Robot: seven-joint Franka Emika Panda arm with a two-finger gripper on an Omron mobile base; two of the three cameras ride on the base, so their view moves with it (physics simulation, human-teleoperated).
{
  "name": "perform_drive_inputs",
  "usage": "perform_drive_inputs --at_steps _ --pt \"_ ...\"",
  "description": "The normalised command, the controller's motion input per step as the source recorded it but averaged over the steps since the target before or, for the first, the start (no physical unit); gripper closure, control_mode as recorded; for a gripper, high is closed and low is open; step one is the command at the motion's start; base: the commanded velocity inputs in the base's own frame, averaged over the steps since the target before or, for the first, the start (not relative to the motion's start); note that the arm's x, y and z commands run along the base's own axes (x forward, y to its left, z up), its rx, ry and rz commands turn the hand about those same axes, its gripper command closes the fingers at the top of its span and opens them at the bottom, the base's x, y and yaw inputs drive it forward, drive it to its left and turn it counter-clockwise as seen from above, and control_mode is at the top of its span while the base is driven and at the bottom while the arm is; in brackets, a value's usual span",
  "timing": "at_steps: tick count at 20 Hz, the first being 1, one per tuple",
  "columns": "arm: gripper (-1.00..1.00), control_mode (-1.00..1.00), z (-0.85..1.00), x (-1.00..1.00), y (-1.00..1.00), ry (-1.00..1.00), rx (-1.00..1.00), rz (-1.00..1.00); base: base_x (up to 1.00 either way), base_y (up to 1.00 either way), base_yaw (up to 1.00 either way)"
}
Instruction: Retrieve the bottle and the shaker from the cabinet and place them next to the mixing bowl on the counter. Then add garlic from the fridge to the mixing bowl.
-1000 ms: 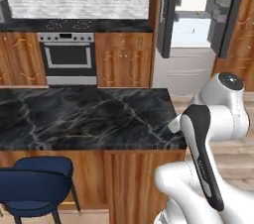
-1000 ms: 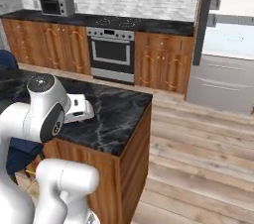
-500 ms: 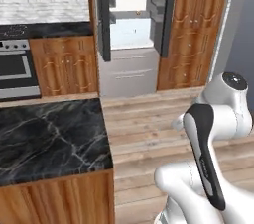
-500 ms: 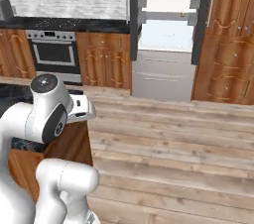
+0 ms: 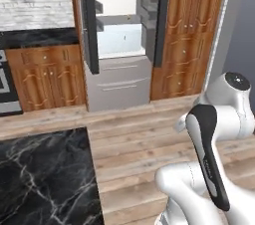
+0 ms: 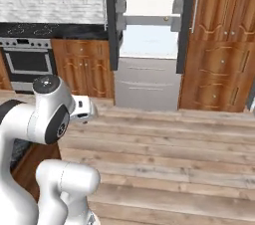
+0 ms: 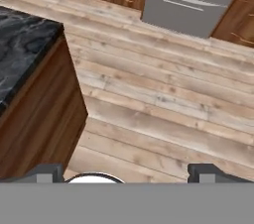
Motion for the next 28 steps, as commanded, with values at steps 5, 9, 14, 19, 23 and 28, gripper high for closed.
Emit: perform_drive_inputs --at_steps 5,9,14,19,23,28 --pt "-1.0 1.0 0.0 0.0 0.0 0.0 0.0 0.0 1.0 0.0 -0.2" --pt "-1.0 1.0 0.0 0.0 0.0 0.0 0.0 0.0 1.0 -0.11 -0.08" --pt "-1.0 1.0 0.0 0.0 0.0 0.0 0.0 0.0 0.91 -0.31 0.15" --pt "-1.0 1.0 0.0 0.0 0.0 0.0 0.0 0.0 0.91 -0.54 0.28" --pt "-1.0 1.0 0.0 0.0 0.0 0.0 0.0 0.0 1.0 -0.42 0.04" --pt "-1.0 1.0 0.0 0.0 0.0 0.0 0.0 0.0 0.94 -0.09 -0.05"
